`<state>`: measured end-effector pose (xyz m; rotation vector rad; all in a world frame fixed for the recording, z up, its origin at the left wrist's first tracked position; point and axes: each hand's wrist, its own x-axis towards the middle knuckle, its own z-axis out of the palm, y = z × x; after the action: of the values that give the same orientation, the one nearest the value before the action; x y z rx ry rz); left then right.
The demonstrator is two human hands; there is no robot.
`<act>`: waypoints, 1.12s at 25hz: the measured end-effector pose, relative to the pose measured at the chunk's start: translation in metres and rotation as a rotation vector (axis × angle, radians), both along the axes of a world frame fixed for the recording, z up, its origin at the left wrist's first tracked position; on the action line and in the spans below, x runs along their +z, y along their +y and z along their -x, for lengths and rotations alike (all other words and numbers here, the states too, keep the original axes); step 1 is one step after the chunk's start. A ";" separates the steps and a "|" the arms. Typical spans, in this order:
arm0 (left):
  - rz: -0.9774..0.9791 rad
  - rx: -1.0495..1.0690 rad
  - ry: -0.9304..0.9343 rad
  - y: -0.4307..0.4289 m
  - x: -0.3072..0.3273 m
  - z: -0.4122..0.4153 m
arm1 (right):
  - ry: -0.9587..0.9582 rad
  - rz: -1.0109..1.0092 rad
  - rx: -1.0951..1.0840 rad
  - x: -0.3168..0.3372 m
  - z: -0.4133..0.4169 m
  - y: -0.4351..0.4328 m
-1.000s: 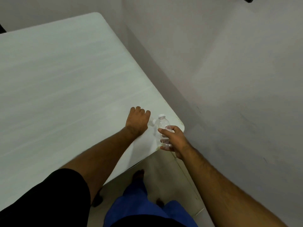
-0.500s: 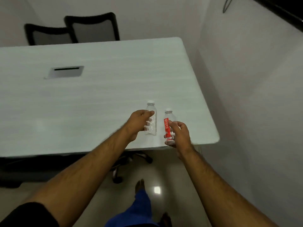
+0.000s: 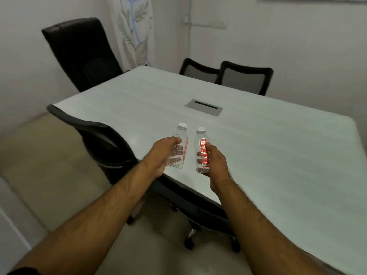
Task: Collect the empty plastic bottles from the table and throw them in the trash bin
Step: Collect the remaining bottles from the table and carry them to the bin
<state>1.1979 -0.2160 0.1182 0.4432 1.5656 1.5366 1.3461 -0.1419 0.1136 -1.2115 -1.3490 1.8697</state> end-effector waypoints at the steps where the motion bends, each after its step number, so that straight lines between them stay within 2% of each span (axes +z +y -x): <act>1: -0.009 0.019 -0.027 -0.011 0.001 0.027 | 0.004 0.000 0.016 0.003 0.030 -0.008; 7: -0.162 0.176 -0.141 -0.067 0.013 0.170 | -0.009 -0.006 0.144 0.018 0.198 -0.042; 14: -0.261 0.438 -0.072 -0.112 0.014 0.314 | 0.108 -0.097 0.313 0.028 0.376 -0.069; 18: -0.272 0.534 -0.038 -0.131 0.018 0.384 | 0.097 -0.142 0.379 0.027 0.472 -0.075; 23: -0.207 0.702 0.037 -0.160 0.033 0.482 | 0.044 -0.137 0.563 0.027 0.603 -0.093; 28: -0.187 0.855 0.041 -0.190 0.023 0.590 | 0.091 -0.140 0.681 0.021 0.721 -0.114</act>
<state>0.6078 -0.4056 0.1414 -0.1393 1.7515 2.3307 0.6255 -0.2561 0.1347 -0.6178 -1.9668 2.1777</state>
